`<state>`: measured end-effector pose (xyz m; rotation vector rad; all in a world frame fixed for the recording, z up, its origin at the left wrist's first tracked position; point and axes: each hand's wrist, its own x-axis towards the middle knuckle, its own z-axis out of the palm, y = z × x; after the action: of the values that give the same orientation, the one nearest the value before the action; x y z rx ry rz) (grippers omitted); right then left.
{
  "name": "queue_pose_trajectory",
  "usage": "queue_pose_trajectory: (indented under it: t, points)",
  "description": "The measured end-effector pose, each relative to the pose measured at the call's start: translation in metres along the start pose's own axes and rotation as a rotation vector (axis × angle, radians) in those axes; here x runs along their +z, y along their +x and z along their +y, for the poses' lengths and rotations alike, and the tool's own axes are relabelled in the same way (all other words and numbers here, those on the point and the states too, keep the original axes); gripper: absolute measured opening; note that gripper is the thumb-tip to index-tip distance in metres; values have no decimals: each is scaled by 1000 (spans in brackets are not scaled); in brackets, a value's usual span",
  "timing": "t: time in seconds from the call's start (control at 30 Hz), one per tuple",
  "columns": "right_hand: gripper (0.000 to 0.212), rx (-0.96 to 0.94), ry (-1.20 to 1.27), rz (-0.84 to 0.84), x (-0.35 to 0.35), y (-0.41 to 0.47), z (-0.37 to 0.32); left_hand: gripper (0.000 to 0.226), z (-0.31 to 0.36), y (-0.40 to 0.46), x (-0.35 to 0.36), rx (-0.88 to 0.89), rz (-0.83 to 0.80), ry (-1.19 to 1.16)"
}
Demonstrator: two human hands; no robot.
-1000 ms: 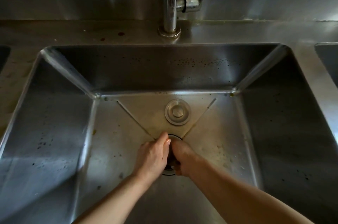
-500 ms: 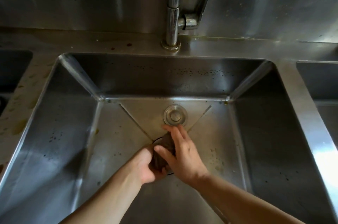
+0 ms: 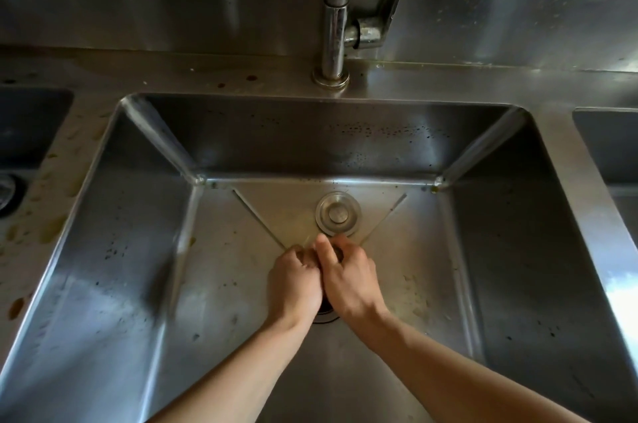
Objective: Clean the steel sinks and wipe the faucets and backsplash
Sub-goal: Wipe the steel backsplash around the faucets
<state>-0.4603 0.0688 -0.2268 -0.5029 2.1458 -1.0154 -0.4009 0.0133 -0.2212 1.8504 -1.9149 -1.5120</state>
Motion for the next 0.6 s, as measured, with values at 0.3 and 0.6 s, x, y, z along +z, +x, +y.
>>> queue_pose_trajectory:
  t: [0.3, 0.6]
  points:
    - [37, 685, 352, -367, 3, 15, 4, 45, -27, 10, 4, 610, 118, 248]
    - [43, 890, 361, -447, 20, 32, 20, 38, -42, 42, 7, 849, 69, 400]
